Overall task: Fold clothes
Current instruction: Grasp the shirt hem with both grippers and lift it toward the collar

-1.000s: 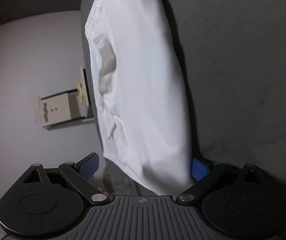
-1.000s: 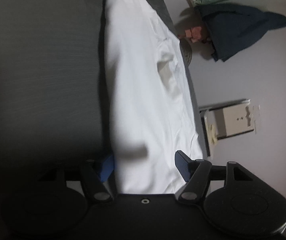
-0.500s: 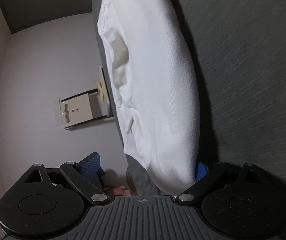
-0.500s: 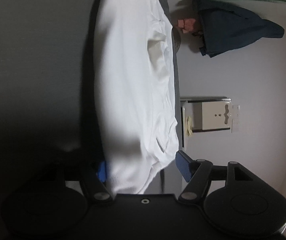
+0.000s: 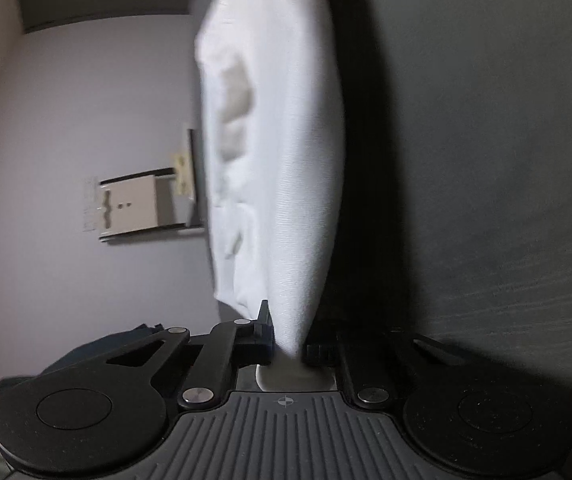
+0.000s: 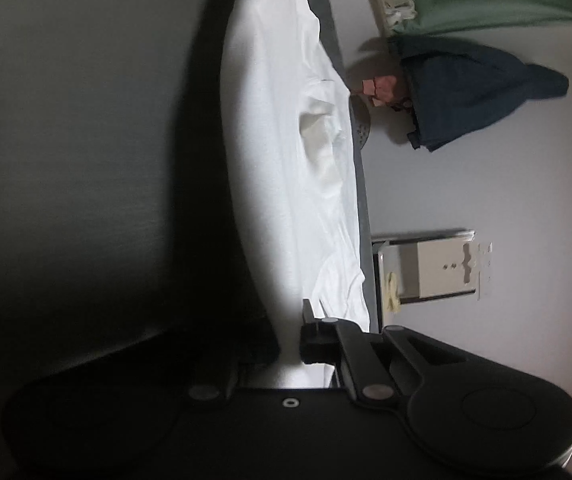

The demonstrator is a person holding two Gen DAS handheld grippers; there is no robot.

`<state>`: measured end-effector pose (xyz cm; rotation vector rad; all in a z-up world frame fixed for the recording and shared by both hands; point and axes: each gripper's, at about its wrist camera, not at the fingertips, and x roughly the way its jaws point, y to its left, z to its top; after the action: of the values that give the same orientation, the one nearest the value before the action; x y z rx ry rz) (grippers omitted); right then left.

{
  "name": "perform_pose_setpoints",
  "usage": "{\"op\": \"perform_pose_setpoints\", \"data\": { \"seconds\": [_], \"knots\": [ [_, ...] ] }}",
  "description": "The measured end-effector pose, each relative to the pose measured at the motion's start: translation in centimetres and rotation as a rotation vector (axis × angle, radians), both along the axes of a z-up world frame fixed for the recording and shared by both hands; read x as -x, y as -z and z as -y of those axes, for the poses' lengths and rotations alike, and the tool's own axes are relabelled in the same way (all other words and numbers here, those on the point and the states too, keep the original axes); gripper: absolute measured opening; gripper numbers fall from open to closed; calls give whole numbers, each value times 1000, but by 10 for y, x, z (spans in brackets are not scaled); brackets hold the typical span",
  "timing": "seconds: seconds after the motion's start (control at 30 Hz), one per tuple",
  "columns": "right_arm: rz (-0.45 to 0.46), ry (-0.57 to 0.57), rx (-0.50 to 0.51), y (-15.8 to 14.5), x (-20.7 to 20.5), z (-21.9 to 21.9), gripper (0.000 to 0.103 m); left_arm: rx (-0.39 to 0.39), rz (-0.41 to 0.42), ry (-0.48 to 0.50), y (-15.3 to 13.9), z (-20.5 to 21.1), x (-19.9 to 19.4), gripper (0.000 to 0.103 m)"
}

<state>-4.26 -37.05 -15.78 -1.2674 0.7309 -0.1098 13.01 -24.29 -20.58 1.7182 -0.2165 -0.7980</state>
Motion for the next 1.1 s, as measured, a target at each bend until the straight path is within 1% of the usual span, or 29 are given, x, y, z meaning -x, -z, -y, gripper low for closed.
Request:
{"op": "perform_pose_setpoints", "data": {
  "seconds": [0.1, 0.2, 0.23, 0.27, 0.37, 0.43, 0.5, 0.57, 0.63, 0.7, 0.73, 0.8, 0.87, 0.9, 1.0, 1.1],
  "knots": [
    [-30, 5, -90, -36, 28, -9, 8, 37, -82, 2, -33, -13, 22, 11],
    [-62, 10, -183, -72, 57, -18, 8, 35, -219, 13, -69, -37, 58, 11],
    [-84, 14, -228, -84, 69, -21, 8, 28, -273, 11, -81, -46, 74, 11],
    [-113, 14, -271, -95, 83, -25, 8, 17, -324, 9, -91, -55, 90, 11],
    [-210, 19, -393, -121, 127, -37, 8, -47, -453, 14, -117, -80, 137, 11],
    [-279, 25, -477, -132, 155, -43, 8, -98, -556, 1, -131, -95, 150, 11],
    [-341, 41, -551, -134, 168, -45, 8, -129, -639, -18, -140, -101, 156, 11],
    [-368, 51, -607, -134, 166, -41, 8, -135, -684, -40, -144, -106, 148, 11],
    [-360, 64, -636, -139, 153, -31, 8, -130, -714, -62, -148, -104, 134, 11],
    [-352, 87, -705, -146, 153, -20, 8, -109, -751, -91, -154, -101, 109, 11],
    [-360, 94, -737, -152, 144, -10, 9, -103, -769, -98, -158, -101, 101, 11],
    [-379, 103, -789, -161, 122, 9, 9, -92, -797, -111, -164, -90, 77, 11],
    [-403, 121, -835, -166, 100, 30, 9, -94, -840, -138, -166, -63, 41, 11],
    [-422, 137, -865, -162, 84, 43, 9, -100, -864, -152, -165, -49, 23, 11],
    [-480, 171, -950, -153, 40, 75, 9, -137, -959, -197, -152, -25, -23, 11],
    [-519, 200, -1015, -134, 2, 108, 9, -166, -1046, -231, -136, -8, -60, 11]
  ]
}}
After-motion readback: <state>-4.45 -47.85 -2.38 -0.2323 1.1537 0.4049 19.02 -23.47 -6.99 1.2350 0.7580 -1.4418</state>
